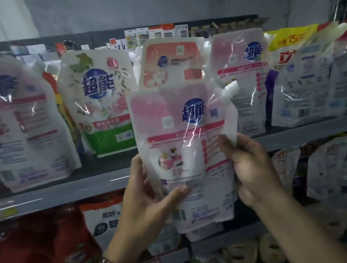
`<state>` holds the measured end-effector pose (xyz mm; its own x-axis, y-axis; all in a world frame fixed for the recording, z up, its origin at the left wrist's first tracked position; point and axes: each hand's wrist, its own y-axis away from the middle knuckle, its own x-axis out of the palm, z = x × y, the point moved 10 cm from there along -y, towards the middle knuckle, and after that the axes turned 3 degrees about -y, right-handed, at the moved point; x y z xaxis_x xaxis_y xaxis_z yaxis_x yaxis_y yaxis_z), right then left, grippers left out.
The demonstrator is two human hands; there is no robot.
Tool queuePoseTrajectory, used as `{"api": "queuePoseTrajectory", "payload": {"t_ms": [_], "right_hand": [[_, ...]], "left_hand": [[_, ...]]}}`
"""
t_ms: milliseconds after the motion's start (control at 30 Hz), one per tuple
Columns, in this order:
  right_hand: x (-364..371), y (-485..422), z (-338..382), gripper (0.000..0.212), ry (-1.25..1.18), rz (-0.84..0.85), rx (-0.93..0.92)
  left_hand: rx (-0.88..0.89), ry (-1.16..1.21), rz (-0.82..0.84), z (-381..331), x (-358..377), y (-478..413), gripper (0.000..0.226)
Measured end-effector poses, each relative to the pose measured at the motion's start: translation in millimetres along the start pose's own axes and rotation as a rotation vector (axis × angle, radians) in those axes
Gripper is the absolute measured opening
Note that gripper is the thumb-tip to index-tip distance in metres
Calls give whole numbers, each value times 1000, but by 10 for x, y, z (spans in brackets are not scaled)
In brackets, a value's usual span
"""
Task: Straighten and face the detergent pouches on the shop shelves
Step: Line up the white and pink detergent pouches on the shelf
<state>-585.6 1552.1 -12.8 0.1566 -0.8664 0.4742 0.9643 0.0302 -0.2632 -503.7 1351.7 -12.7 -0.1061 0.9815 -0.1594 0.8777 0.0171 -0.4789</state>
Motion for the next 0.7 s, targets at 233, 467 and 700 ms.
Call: {"api": "queuePoseTrajectory", "payload": {"t_ms": [233,467,700], "right_hand": [[861,-161,131,16,-29,106,-47],[1497,-266,239,14,36,176,-126],[1874,-453,324,10,193,229,-262]], "left_hand": [[42,-172,-133,-128,-499,68,112],[127,-328,-259,-270,-1087,-156,107],[121,-545,-407,-256,-1557,-368,113]]}}
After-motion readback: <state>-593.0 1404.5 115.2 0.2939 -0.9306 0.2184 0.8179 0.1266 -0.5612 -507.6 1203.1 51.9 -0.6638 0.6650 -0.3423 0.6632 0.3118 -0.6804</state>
